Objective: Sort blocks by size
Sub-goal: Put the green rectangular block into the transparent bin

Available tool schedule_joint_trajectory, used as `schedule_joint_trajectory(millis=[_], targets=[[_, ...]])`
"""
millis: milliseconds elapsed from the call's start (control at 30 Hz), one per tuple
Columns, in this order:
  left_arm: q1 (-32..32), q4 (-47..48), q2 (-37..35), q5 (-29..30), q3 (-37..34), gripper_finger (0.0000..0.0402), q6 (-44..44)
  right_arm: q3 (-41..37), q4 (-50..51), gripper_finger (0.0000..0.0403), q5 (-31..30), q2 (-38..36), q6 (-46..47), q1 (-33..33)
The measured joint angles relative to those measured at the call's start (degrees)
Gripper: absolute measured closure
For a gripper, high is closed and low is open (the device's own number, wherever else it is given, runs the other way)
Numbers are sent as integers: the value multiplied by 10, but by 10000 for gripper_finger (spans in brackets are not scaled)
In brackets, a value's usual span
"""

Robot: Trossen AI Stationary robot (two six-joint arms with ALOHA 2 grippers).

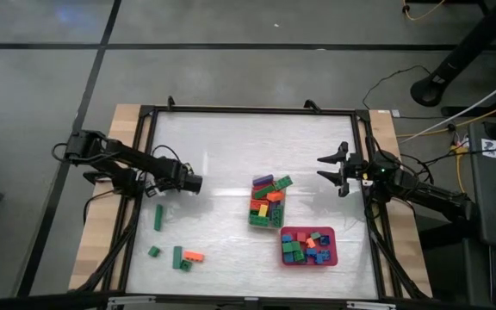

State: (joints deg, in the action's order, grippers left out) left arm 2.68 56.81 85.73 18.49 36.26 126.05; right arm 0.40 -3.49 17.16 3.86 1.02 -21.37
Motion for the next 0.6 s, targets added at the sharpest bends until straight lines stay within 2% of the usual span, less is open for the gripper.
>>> schedule_joint_trajectory(millis=[133, 267, 600], targets=[[1, -30, 0, -12, 31, 290, -54, 0, 0, 189, 0, 0, 0, 0], [1, -109, 0, -12, 55, 290, -146, 0, 0, 189, 0, 0, 0, 0], [1, -559, 0, 1, 70, 290, -455, 0, 0, 189, 0, 0, 0, 0]])
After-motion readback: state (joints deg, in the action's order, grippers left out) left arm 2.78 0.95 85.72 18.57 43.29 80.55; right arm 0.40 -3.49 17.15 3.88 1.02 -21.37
